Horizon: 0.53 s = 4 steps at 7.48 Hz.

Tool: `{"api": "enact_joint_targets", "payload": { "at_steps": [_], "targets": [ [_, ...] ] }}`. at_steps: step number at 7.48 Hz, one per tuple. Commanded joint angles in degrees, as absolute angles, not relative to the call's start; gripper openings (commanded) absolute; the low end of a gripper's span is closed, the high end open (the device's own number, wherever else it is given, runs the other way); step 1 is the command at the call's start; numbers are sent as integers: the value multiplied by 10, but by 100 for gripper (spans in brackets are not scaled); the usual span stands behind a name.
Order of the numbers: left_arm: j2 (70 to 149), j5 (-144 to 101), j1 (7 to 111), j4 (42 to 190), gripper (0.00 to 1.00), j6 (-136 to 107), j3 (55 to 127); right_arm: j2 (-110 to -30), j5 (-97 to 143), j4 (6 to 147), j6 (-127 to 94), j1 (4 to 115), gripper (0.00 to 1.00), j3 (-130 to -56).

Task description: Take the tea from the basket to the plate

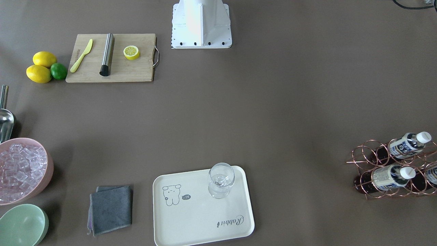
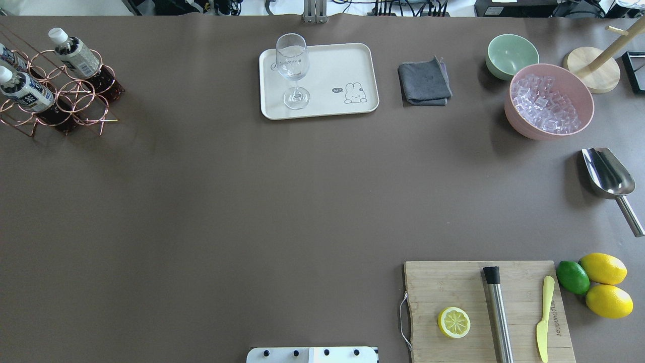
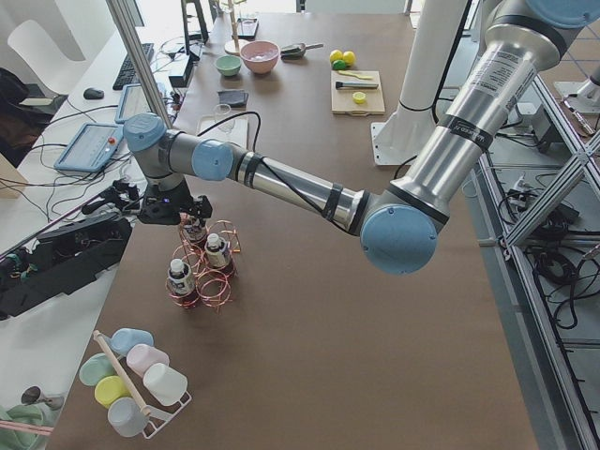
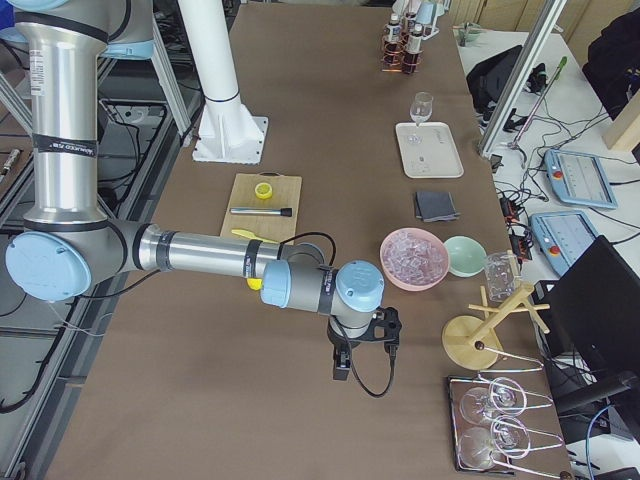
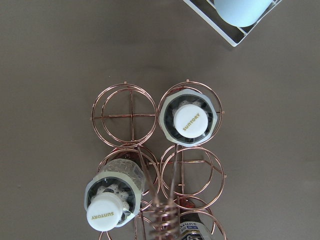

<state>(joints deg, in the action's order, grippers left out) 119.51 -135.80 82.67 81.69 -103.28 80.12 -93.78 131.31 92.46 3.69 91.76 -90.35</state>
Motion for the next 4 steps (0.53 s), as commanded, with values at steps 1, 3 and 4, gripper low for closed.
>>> {"api": "enact_joint_targets", "payload": {
  "at_steps": [1,3,4],
  "targets": [
    [1189,-1382,827,813,51,-1038,802,-938,1313,925,37,918,100,-904],
    [1194,-1381,828,801,0,-1039,802,-938,1314,925,38,918,100,-904],
    [1200,-1380,829,771,0,-1036,802,-938,1314,925,38,918,100,-904]
  ]
}}
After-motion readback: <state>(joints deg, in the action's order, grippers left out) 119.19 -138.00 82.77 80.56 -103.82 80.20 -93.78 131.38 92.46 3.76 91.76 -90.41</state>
